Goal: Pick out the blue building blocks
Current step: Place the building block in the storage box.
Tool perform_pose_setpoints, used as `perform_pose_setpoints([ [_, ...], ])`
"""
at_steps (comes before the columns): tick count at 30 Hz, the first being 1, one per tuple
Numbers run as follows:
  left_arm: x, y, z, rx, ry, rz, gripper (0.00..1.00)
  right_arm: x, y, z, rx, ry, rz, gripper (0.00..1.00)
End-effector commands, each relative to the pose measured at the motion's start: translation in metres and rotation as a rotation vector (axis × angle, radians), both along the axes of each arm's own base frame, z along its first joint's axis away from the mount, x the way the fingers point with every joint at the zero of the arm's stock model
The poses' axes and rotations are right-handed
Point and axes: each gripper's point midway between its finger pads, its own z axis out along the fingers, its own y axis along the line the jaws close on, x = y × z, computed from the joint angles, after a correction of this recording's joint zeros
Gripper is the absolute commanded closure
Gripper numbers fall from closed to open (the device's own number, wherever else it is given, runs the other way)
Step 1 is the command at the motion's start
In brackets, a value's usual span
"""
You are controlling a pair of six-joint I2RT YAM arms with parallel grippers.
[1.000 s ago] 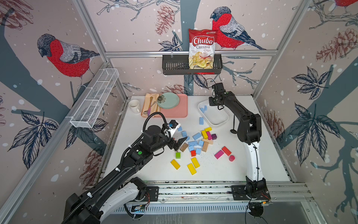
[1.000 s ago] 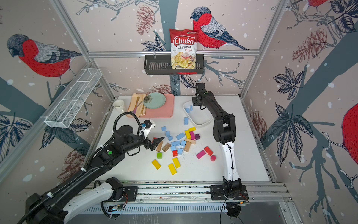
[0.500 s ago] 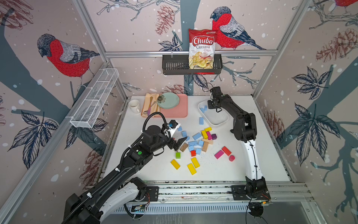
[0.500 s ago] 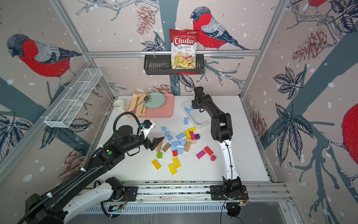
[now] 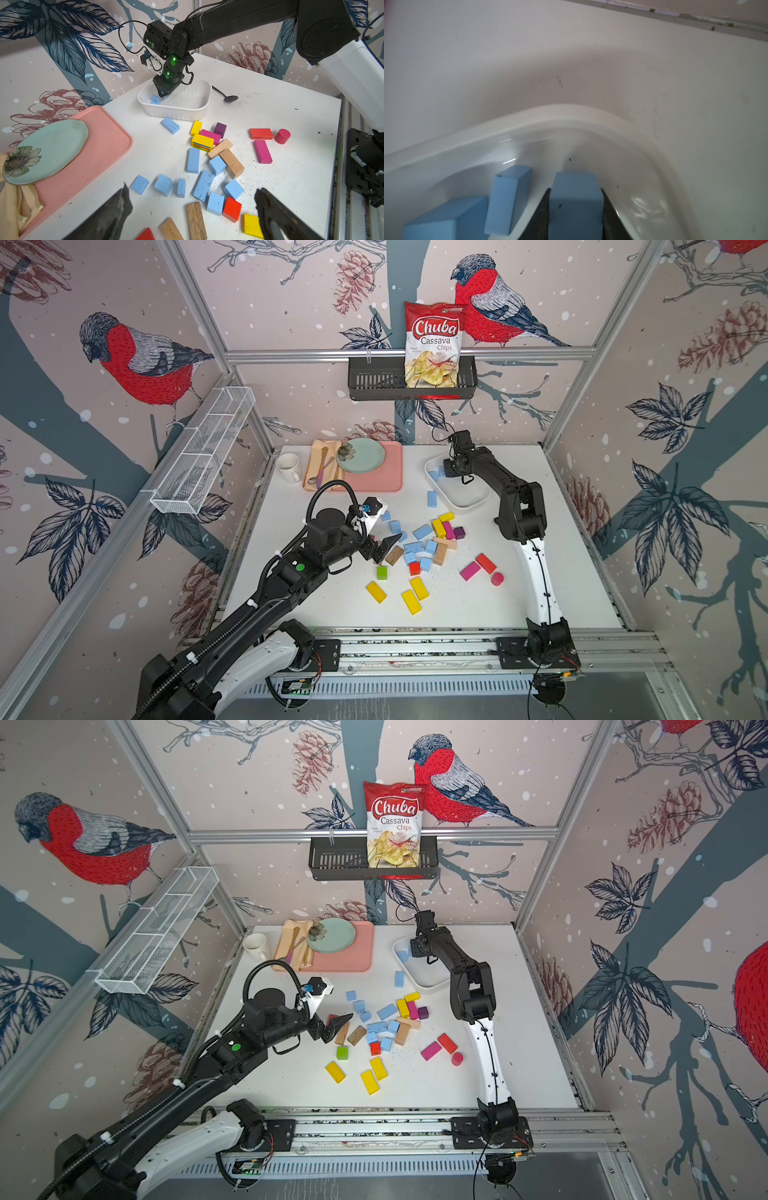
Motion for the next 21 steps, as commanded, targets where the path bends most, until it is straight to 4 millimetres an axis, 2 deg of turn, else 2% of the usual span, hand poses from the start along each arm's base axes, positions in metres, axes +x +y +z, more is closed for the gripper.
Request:
perform_pose_setpoints([
  [1, -0.002, -0.001, 0.003, -0.003, -0.015, -0.016, 0.04, 0.004, 0.010, 0.000, 0.008, -0.022, 0.039, 0.76],
  [12, -0.002, 0.000, 0.005, -0.003, -0.021, -0.012, 0.04, -0.002, 0.025, -0.008, 0.036, 0.000, 0.123, 0.71],
  [21, -0.002, 0.000, 0.005, -0.004, -0.022, -0.014, 0.04, -0.009, 0.032, -0.001, 0.022, 0.003, 0.179, 0.61],
])
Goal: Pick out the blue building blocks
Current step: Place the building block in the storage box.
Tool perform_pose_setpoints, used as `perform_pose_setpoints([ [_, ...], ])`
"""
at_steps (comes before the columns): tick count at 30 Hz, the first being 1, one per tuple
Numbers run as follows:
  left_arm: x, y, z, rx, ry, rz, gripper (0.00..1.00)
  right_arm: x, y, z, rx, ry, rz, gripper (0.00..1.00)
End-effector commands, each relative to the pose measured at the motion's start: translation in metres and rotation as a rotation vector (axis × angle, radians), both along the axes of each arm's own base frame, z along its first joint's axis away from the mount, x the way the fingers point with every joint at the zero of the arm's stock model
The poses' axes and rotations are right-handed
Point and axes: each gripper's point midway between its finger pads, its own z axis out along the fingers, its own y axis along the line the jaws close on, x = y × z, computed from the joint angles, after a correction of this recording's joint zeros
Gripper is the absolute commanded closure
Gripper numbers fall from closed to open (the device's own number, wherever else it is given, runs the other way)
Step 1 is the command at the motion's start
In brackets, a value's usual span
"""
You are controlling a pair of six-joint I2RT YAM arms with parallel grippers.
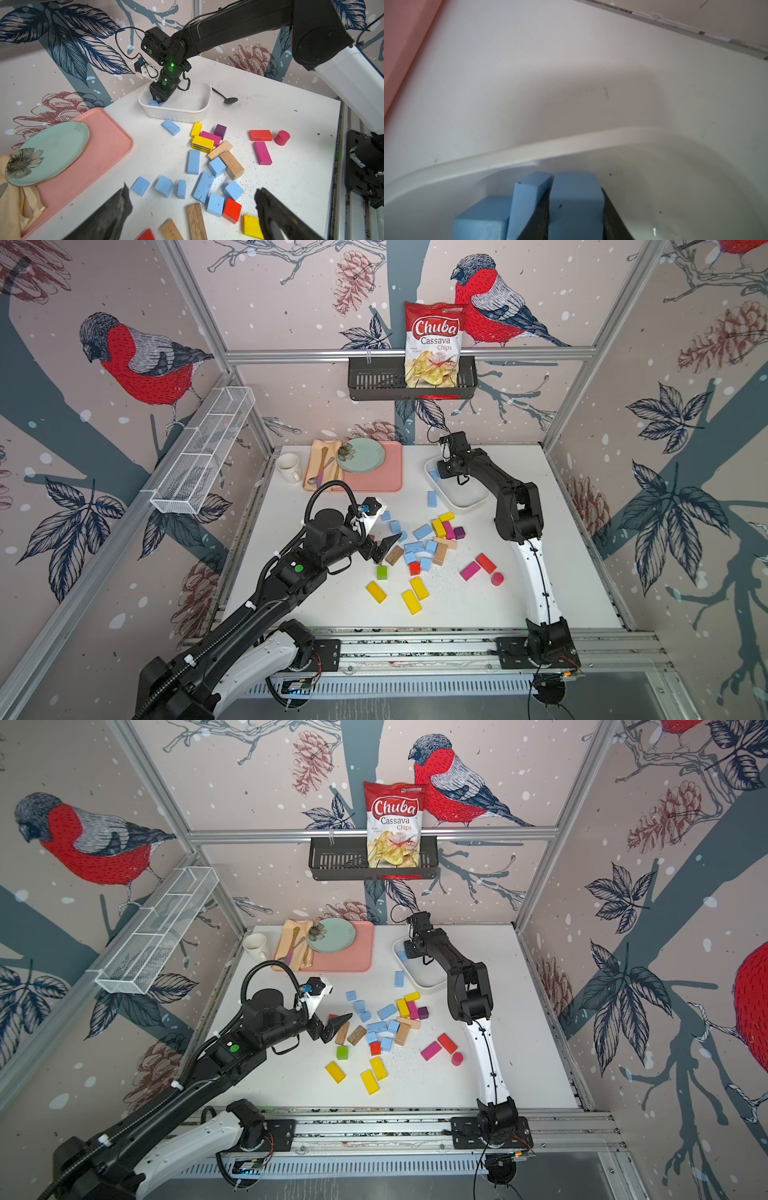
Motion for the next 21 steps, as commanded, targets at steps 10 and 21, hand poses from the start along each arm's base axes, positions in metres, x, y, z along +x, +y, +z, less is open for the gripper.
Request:
perform_pose_setpoints([
  [10, -0.001, -0.001, 0.002, 0.002, -0.012, -0.013, 0.04, 0.002, -0.003, 0.023, -0.026, -0.034, -0.010, 0.51],
  [21, 0.000, 0.000, 0.000, 0.007, -0.011, -0.009, 0.04, 0.003, 0.004, 0.072, 0.051, -0.084, -0.014, 0.41],
])
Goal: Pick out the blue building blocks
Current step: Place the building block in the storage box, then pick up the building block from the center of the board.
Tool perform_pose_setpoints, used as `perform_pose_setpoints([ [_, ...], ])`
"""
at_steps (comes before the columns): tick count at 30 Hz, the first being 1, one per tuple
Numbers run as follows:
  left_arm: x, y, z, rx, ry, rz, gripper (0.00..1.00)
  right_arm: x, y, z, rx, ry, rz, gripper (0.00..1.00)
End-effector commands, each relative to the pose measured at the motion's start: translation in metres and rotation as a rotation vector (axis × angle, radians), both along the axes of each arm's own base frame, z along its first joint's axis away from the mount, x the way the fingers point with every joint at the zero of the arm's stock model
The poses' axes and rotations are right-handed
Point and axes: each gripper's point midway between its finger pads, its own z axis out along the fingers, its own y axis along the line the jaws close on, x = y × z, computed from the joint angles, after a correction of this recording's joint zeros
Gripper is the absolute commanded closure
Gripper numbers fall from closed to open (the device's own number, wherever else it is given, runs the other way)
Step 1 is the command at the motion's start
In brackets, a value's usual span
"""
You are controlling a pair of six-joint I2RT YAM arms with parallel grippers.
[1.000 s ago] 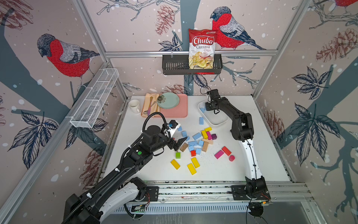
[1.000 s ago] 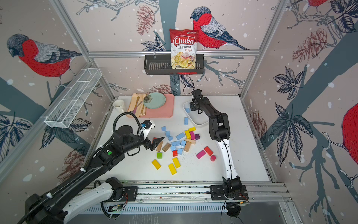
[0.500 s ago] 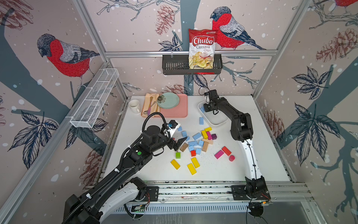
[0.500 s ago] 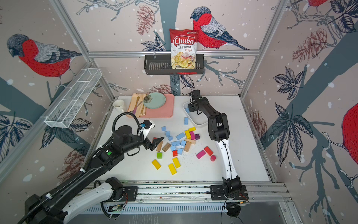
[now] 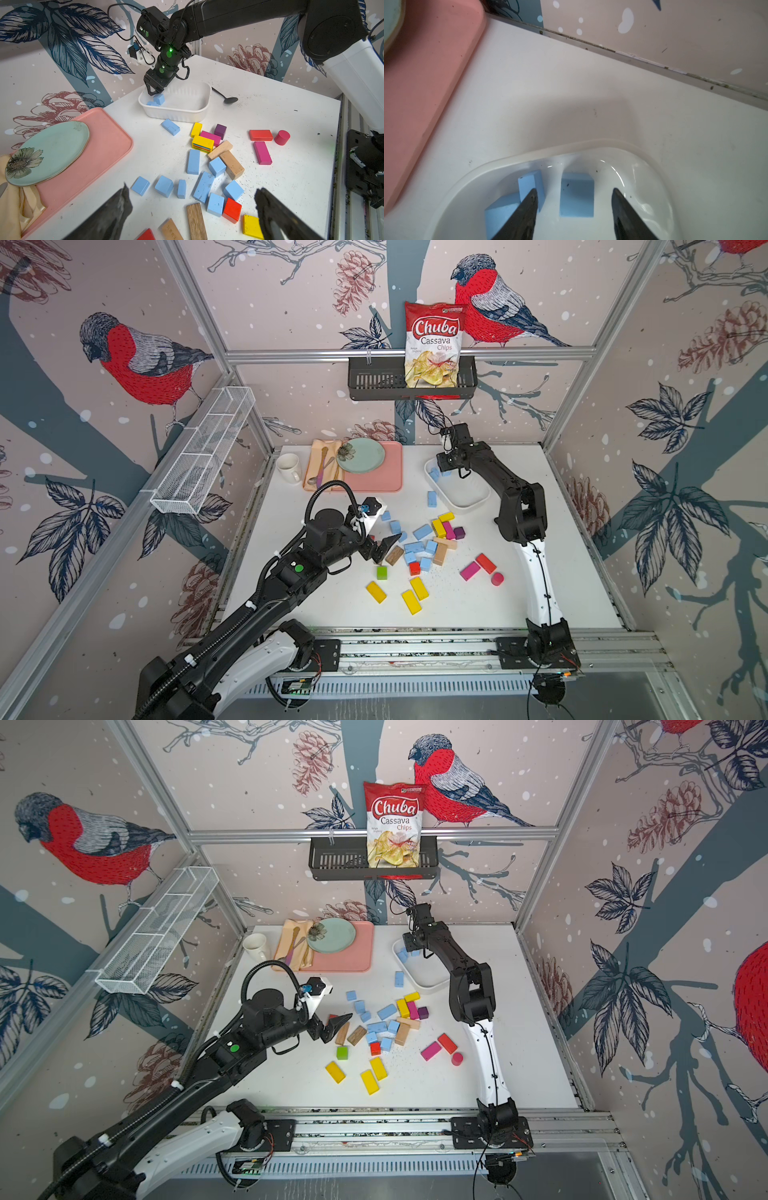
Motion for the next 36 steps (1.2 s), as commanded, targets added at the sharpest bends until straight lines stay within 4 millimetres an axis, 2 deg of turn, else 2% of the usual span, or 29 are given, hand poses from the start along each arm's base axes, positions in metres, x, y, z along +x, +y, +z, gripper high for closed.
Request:
perform_pose_setpoints([
  [1, 0.000, 0.000, 0.001, 0.005, -0.012, -0.010, 0.04, -0.004, 0.008, 0.026, 0.071, -0.010, 0.016, 0.40],
  [7, 0.000, -0.001, 0.000, 0.007, -0.008, -0.011, 0.04, -0.023, 0.025, 0.070, 0.206, -0.026, 0.071, 0.31],
  [11, 0.002, -0.001, -0.003, 0.013, -0.002, -0.003, 0.04, -0.039, 0.028, 0.097, 0.247, -0.052, 0.088, 0.23],
  [16, 0.003, -0.001, -0.003, 0.014, 0.000, -0.002, 0.04, -0.063, 0.032, 0.120, 0.261, -0.069, 0.100, 0.14],
  [19, 0.003, 0.000, -0.003, 0.015, -0.001, 0.001, 0.04, -0.078, 0.032, 0.124, 0.248, -0.079, 0.096, 0.10],
  [23, 0.004, 0.000, -0.003, 0.015, 0.001, 0.009, 0.04, -0.096, 0.027, 0.137, 0.254, -0.103, 0.074, 0.02],
  [27, 0.007, 0.002, -0.005, 0.014, 0.007, 0.030, 0.04, -0.111, 0.015, 0.148, 0.262, -0.132, 0.037, 0.00],
  [36, 0.034, 0.004, -0.009, -0.047, 0.122, 0.178, 0.04, -0.136, -0.029, 0.157, 0.224, -0.185, -0.098, 0.00],
])
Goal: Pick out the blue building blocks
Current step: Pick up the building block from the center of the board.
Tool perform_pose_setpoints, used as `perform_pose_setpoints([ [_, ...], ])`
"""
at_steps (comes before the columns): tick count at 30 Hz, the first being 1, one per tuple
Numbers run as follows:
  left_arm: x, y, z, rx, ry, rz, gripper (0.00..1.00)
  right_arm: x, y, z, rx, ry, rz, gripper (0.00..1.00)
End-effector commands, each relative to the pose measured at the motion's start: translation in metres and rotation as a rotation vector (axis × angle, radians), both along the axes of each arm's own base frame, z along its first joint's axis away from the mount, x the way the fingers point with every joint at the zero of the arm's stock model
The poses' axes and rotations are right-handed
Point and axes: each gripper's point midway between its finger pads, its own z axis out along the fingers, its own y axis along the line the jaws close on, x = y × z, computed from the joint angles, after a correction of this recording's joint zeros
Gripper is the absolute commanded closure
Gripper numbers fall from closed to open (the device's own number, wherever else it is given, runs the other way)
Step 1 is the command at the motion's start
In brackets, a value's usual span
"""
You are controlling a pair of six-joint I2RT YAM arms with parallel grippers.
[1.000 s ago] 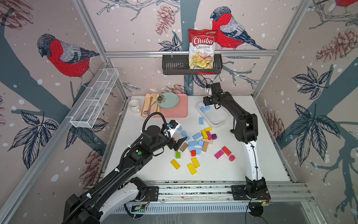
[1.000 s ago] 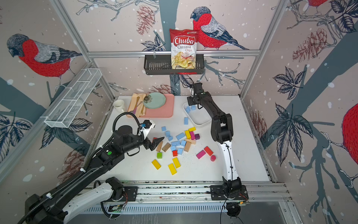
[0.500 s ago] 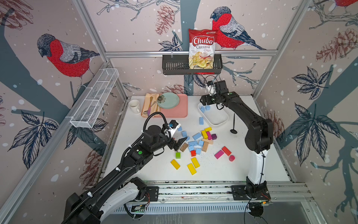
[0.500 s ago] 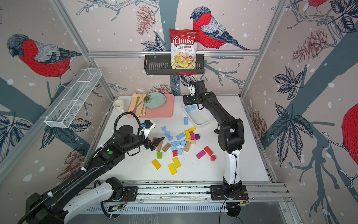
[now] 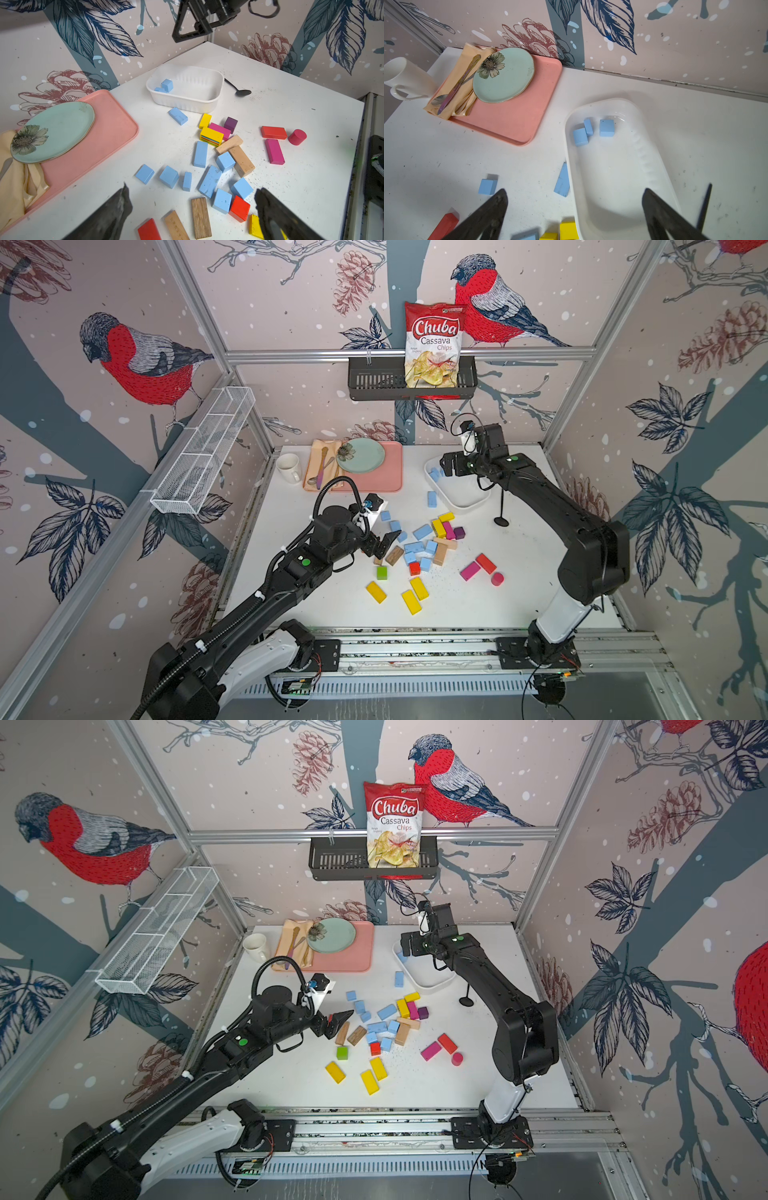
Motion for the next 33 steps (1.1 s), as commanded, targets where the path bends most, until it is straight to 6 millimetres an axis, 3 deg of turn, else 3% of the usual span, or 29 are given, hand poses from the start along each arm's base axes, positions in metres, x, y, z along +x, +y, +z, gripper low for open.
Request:
perform_pose_setpoints([
  [1, 0.016, 0.001, 0.010, -0.078, 0.053, 0.103, 0.04, 0.000, -0.019, 0.009, 0.017, -0.038, -0.091, 0.00],
  [11, 0.054, -0.007, -0.018, -0.179, 0.306, 0.369, 0.04, -0.026, -0.055, 0.022, 0.070, -0.094, -0.158, 0.00],
  [23, 0.069, -0.040, -0.089, -0.096, 0.569, 0.544, 0.10, -0.050, -0.058, 0.017, 0.085, -0.103, -0.124, 0.00],
  [33, 0.082, -0.038, -0.133, -0.037, 0.618, 0.660, 0.12, -0.056, -0.059, 0.004, 0.074, -0.078, -0.115, 0.00],
])
